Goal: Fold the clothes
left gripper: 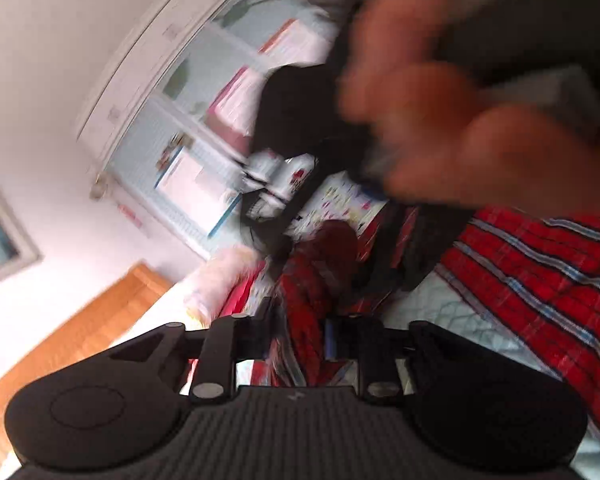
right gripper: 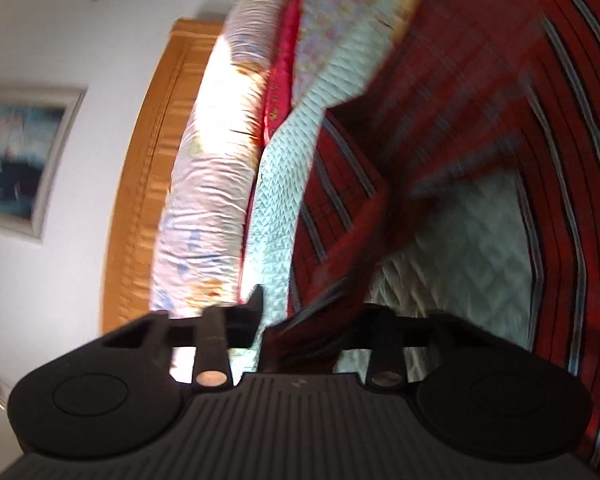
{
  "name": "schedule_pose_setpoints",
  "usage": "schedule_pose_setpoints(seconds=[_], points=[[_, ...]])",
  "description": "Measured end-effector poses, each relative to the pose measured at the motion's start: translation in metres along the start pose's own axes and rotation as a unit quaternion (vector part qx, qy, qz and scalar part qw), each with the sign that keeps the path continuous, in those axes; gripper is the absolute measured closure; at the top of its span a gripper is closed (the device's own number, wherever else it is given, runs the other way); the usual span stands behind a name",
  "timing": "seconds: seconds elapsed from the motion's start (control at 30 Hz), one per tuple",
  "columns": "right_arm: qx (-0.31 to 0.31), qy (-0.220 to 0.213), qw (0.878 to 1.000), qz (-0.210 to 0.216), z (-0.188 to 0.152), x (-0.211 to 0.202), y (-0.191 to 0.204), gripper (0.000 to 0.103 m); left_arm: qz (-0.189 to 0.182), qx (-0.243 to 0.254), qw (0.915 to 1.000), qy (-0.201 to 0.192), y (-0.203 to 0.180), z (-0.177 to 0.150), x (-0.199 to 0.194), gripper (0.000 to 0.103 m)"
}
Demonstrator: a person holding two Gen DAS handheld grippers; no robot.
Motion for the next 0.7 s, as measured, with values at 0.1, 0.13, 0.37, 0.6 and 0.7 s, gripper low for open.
schedule_pose_setpoints(seconds=[0.1, 0.13, 0.37, 0.6, 0.7], points=[[-0.008, -0.006, 1.0, -0.01, 0.001, -0.007, -0.003, 0.088, -0.003, -0.03, 0.9995, 0.014, 0.012, -0.007, -0.009, 0.062], [-0.019, -0.009, 1.0, -0.016, 0.002, -0.009, -0.001, 0.089, -0.009, -0.042, 0.9988, 0.023, 0.015, -0.009, -0.014, 0.062], [-0.261, 0.01, 0.958, -0.118, 0.017, -0.021, 0.059, 0.089, -0.211, -0.351, 0.8862, 0.216, 0.046, -0.047, -0.043, 0.059], [-0.314, -0.009, 0.947, -0.069, 0.049, -0.057, 0.122, 0.089, -0.267, -0.44, 0.8065, 0.291, 0.025, -0.069, -0.042, 0.059], [-0.284, -0.022, 0.957, -0.053, 0.067, -0.074, 0.129, 0.089, -0.285, -0.468, 0.769, 0.33, -0.01, -0.071, -0.063, 0.059]])
Point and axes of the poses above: each gripper's, at about its wrist camera, not at the fingertips, and x roughly the way its jaws point, y to its left, z to its top, the point moved 10 cm from there along x, roughly the way its jaws point, and after that the axes turned 10 degrees about -x, right-handed, at the moved point
